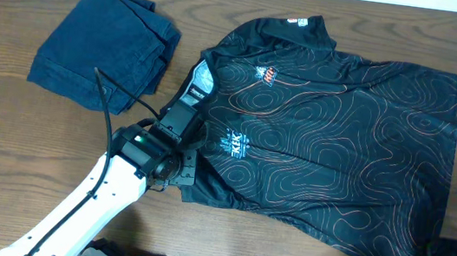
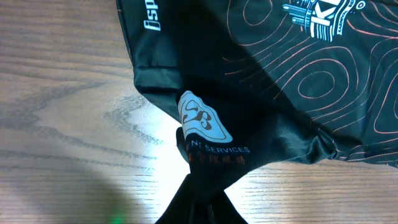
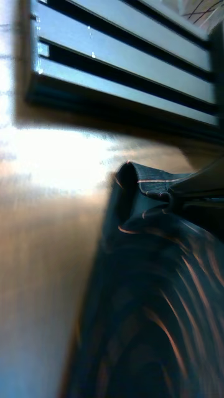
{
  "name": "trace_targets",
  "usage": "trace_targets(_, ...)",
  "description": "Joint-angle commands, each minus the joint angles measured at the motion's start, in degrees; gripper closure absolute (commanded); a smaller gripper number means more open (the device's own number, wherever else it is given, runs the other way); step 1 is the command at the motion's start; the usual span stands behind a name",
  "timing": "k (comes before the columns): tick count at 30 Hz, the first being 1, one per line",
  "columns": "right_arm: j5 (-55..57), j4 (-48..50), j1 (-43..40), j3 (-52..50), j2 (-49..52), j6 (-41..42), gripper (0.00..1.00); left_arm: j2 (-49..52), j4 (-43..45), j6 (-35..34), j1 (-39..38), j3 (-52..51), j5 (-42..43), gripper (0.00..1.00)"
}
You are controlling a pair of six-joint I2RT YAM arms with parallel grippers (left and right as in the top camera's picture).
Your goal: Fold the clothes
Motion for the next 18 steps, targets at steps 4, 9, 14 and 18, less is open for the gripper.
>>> trace_targets(4,-3.91,-2.34,-0.44,6.62,-0.26,-2.51,0.99,-0.52,0.00,0.50,0.24,0.68,-0.87,0.94)
trace_targets(9,-13.46,1.95,-0.33,6.60,-0.26,-2.54,0.99,-0.61,1.40,2.62,0.24,0.70,-0.85,0.94)
trace_targets(14,-19.87,5.75,0.83,6.62,-0.26,-2.54,0.99,-0.66,3.08,4.87,0.24,2.01,-0.87,0.94)
trace_targets(18,-27.23,12.26,2.38,6.60,-0.26,-3.96,0.99,-0.66,4.50,7.41,0.24,4.13,-0.92,0.94)
